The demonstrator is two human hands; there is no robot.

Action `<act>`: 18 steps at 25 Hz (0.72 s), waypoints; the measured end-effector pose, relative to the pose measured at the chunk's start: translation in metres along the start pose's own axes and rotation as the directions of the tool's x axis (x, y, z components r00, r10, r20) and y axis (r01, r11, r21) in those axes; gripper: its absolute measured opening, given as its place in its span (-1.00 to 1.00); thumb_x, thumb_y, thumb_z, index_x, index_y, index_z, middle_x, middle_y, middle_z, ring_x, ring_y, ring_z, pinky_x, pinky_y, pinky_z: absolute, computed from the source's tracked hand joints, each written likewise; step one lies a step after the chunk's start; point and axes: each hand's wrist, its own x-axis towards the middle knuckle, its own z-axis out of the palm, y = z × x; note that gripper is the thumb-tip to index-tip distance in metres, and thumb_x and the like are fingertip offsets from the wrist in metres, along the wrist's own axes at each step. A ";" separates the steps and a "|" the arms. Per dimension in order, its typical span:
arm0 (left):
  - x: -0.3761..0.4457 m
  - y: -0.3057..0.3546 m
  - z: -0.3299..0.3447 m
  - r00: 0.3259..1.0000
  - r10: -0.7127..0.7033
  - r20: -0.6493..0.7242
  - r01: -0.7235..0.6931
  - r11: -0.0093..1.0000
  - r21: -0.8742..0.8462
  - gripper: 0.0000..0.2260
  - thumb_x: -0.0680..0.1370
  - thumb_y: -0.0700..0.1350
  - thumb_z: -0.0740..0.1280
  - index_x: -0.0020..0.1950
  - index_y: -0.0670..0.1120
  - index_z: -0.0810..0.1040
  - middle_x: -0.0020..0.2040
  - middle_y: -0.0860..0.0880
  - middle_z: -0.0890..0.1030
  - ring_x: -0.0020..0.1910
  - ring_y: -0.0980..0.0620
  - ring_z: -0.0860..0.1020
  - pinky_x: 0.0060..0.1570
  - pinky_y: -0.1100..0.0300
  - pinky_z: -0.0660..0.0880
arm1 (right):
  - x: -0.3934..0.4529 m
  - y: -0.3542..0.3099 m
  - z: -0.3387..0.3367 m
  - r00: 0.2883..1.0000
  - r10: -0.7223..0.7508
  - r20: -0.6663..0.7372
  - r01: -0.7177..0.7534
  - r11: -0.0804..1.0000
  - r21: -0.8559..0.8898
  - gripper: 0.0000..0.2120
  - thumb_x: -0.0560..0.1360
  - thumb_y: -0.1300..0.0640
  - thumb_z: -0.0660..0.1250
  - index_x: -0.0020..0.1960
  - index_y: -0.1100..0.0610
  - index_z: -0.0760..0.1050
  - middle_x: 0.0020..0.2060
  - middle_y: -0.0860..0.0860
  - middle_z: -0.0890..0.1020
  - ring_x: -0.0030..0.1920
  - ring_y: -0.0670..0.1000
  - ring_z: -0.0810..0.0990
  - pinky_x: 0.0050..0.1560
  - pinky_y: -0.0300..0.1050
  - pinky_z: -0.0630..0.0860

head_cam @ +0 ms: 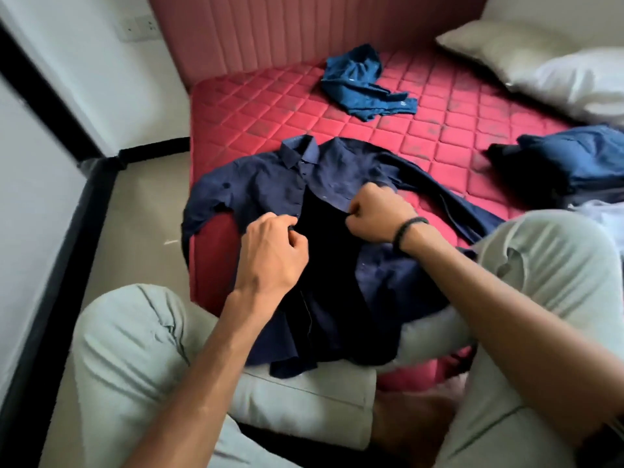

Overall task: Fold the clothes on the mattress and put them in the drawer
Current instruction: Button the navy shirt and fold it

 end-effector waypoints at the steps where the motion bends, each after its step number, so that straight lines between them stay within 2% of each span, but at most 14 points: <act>1: 0.001 0.002 -0.001 0.997 0.011 0.078 -0.011 1.000 -0.005 -0.85 0.45 -0.19 0.36 -0.07 -0.13 0.71 -0.15 -0.18 0.68 -0.11 -0.26 0.64 -0.13 -0.03 0.56 | -0.002 -0.010 -0.006 0.999 -0.012 0.047 0.015 0.998 -0.064 -0.71 0.40 0.00 0.33 0.03 0.16 0.55 0.04 0.26 0.62 0.07 0.27 0.64 0.05 0.05 0.60; 2: 0.000 0.004 -0.001 0.987 0.006 0.163 -0.004 1.000 -0.014 -0.89 0.44 -0.17 0.36 -0.13 -0.11 0.69 -0.18 -0.17 0.69 -0.10 -0.27 0.64 -0.14 0.00 0.54 | -0.003 -0.015 -0.009 0.996 -0.020 0.085 0.029 0.993 -0.111 -0.65 0.44 0.04 0.37 0.17 0.16 0.53 0.15 0.25 0.60 0.15 0.29 0.62 0.12 0.07 0.59; 3: -0.001 0.007 -0.001 0.968 -0.019 0.250 0.025 0.999 -0.021 -0.87 0.45 -0.15 0.37 -0.10 -0.10 0.71 -0.16 -0.16 0.71 -0.05 -0.27 0.65 -0.10 0.00 0.55 | -0.006 -0.022 -0.013 0.994 -0.013 0.112 0.030 0.988 -0.154 -0.63 0.46 0.08 0.38 0.24 0.16 0.50 0.20 0.24 0.59 0.19 0.28 0.61 0.11 0.05 0.57; 5: -0.006 0.012 0.001 0.926 -0.084 0.367 0.105 0.994 -0.037 -0.75 0.45 -0.09 0.38 0.07 -0.05 0.75 -0.05 -0.16 0.74 0.09 -0.24 0.65 0.06 -0.02 0.58 | -0.009 -0.029 -0.018 0.993 -0.013 0.116 0.036 0.980 -0.194 -0.66 0.47 0.12 0.37 0.22 0.17 0.47 0.20 0.23 0.58 0.18 0.27 0.62 0.00 0.01 0.51; 8: -0.010 0.012 0.010 0.872 -0.150 0.466 0.188 0.981 -0.036 -0.71 0.46 -0.06 0.39 0.15 -0.01 0.73 0.02 -0.13 0.74 0.18 -0.17 0.64 0.17 0.00 0.57 | -0.010 -0.022 -0.013 0.991 -0.033 0.129 0.053 0.986 -0.156 -0.71 0.43 0.11 0.38 0.12 0.15 0.50 0.13 0.23 0.62 0.12 0.26 0.64 -0.02 0.00 0.55; 10: -0.008 0.009 0.017 0.791 -0.162 0.590 0.186 0.982 0.020 -0.64 0.42 0.05 0.37 0.18 0.00 0.71 0.08 -0.16 0.72 0.20 -0.17 0.64 0.19 0.03 0.57 | -0.012 -0.014 0.004 0.977 -0.055 0.206 0.086 0.986 -0.142 -0.66 0.39 0.07 0.38 0.13 0.16 0.56 0.10 0.22 0.65 0.11 0.26 0.66 0.01 0.02 0.60; 11: -0.007 0.008 0.020 0.724 -0.176 0.667 0.162 0.983 0.083 -0.58 0.40 0.11 0.34 0.19 -0.01 0.70 0.11 -0.17 0.71 0.20 -0.17 0.64 0.16 0.06 0.57 | -0.015 -0.009 0.014 0.964 -0.060 0.258 0.101 0.984 -0.148 -0.65 0.39 0.07 0.38 0.14 0.15 0.58 0.11 0.21 0.66 0.11 0.26 0.67 0.03 0.03 0.62; 13: -0.003 0.005 0.024 0.562 -0.227 0.795 0.060 0.970 0.235 -0.59 0.46 0.19 0.36 0.12 -0.07 0.67 0.06 -0.15 0.71 0.12 -0.17 0.67 0.02 0.09 0.57 | -0.017 0.003 0.034 0.934 -0.060 0.351 0.125 0.978 -0.165 -0.66 0.41 0.07 0.37 0.16 0.14 0.58 0.12 0.21 0.66 0.14 0.26 0.66 0.06 0.04 0.62; 15: 0.011 -0.003 0.029 0.433 -0.260 0.863 0.032 0.961 0.273 -0.67 0.55 0.17 0.37 -0.01 -0.09 0.66 -0.14 -0.06 0.73 -0.14 -0.04 0.72 -0.19 0.21 0.54 | -0.011 0.015 0.052 0.893 -0.055 0.447 0.152 0.971 -0.186 -0.68 0.47 0.02 0.40 0.18 0.13 0.57 0.15 0.20 0.66 0.17 0.24 0.65 0.09 0.03 0.59; 16: 0.021 -0.006 0.030 0.415 -0.269 0.869 0.054 0.961 0.271 -0.69 0.58 0.13 0.35 -0.05 -0.11 0.67 -0.22 -0.02 0.73 -0.28 0.03 0.69 -0.28 0.26 0.51 | -0.008 0.021 0.060 0.866 -0.052 0.498 0.165 0.969 -0.186 -0.66 0.49 -0.04 0.43 0.18 0.11 0.57 0.17 0.18 0.66 0.19 0.22 0.65 0.12 0.01 0.58; 17: 0.034 -0.010 0.032 0.443 -0.272 0.854 0.088 0.961 0.261 -0.70 0.60 0.10 0.34 -0.07 -0.11 0.69 -0.27 -0.02 0.73 -0.37 0.06 0.66 -0.33 0.29 0.50 | -0.003 0.025 0.064 0.845 -0.048 0.532 0.165 0.971 -0.174 -0.64 0.49 -0.12 0.45 0.17 0.08 0.57 0.17 0.15 0.65 0.20 0.19 0.64 0.14 0.00 0.57; 18: 0.052 -0.017 0.037 0.506 -0.280 0.816 0.132 0.960 0.248 -0.73 0.59 0.06 0.33 -0.11 -0.10 0.69 -0.29 -0.03 0.72 -0.39 0.05 0.65 -0.34 0.29 0.53 | 0.005 0.028 0.066 0.843 -0.046 0.536 0.149 0.977 -0.151 -0.62 0.47 -0.19 0.46 0.15 0.04 0.57 0.17 0.12 0.65 0.20 0.18 0.64 0.15 -0.01 0.57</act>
